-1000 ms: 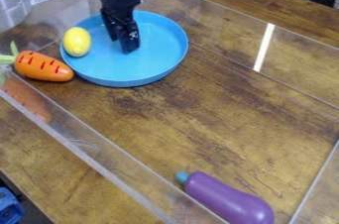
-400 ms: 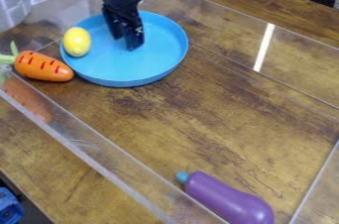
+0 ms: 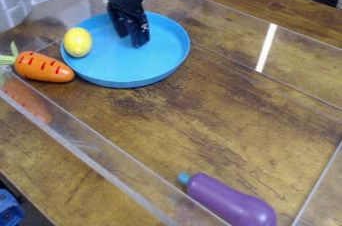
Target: Put the lemon on the blue tray
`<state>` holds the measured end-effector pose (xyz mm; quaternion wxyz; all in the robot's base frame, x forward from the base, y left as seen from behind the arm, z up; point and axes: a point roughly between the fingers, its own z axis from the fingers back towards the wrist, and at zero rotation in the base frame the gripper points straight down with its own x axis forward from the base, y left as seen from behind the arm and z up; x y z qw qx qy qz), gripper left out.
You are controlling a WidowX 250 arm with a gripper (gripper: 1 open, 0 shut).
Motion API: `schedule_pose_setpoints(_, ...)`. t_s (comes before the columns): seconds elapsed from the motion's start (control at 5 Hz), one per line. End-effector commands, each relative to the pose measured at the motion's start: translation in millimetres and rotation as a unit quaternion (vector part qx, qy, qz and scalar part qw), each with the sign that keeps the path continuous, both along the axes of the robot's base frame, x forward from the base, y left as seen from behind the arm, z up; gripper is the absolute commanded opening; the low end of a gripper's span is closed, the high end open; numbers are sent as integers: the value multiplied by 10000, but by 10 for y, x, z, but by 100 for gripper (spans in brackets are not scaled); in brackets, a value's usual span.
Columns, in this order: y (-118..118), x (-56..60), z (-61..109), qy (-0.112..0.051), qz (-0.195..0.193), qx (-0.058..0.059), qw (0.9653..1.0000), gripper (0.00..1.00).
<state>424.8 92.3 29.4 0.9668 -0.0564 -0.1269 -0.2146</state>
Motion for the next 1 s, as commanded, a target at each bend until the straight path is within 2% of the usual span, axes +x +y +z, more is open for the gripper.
schedule_pose_setpoints(0.0,112,34,106,-138,-241,-10,9996,100)
schedule_pose_setpoints(0.4,176,151,-100,-189,69,-40,9998,100)
schedule_pose_setpoints(0.6,176,109,-77,-211,-176,-62,9996,100)
schedule_pose_setpoints(0.8,166,65,-50,-237,-421,-90,9988,0)
